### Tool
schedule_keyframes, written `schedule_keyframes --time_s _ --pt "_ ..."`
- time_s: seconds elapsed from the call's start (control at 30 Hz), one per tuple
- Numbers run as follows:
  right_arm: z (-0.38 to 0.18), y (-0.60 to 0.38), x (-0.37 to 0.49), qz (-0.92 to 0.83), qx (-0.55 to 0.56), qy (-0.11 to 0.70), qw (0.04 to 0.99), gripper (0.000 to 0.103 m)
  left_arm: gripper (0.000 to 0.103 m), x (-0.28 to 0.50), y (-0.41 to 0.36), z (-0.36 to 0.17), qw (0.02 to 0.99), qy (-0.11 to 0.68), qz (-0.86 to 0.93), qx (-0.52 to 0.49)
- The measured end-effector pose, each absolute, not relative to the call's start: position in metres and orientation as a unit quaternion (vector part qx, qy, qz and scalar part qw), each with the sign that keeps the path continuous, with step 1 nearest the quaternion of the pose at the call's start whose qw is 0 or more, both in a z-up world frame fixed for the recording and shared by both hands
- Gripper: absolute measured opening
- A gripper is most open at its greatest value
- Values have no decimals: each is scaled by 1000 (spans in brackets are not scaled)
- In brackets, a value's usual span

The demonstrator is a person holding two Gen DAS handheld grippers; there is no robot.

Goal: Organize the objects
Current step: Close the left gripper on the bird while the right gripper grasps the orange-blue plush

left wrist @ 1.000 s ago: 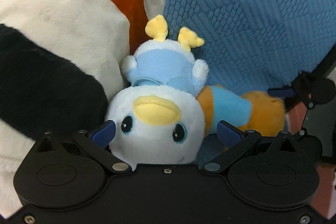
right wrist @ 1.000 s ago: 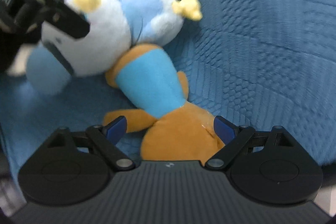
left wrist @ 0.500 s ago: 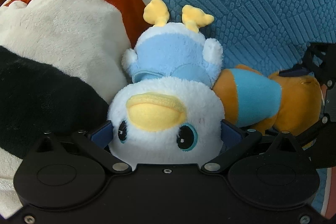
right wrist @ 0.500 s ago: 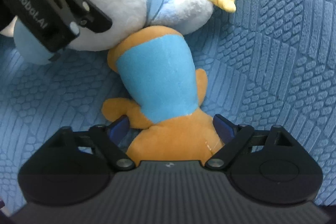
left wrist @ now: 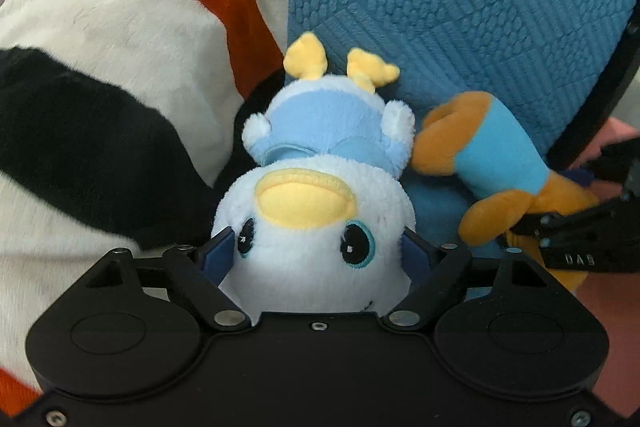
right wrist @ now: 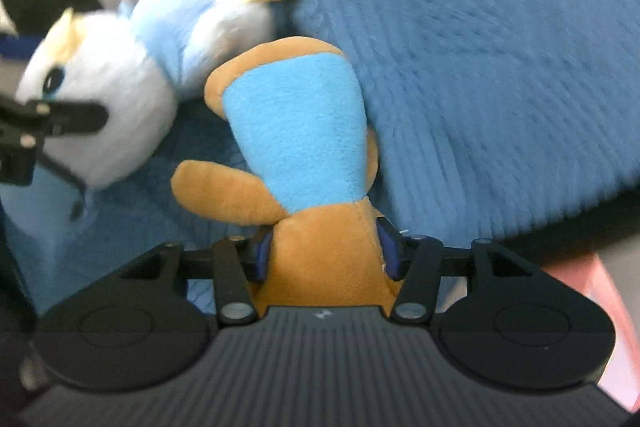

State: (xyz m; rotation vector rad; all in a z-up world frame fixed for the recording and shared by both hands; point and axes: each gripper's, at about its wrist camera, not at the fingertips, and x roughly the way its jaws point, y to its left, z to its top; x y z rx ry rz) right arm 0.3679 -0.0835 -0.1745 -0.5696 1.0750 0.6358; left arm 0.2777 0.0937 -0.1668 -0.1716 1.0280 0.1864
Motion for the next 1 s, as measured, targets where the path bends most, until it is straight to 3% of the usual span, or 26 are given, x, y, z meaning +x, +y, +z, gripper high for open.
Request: schedule_keyframes --time_s 0.27,0.67,1.0 --pt "-147 -125 306 231 -167 511 811 55 81 250 80 -154 860 492 83 -107" --pt "-128 -141 237 198 -122 500 834 55 80 191 48 -133 863 481 65 -136" --pt "-153 -160 202 162 -71 529 830 55 82 156 31 -142 842 514 43 -155"
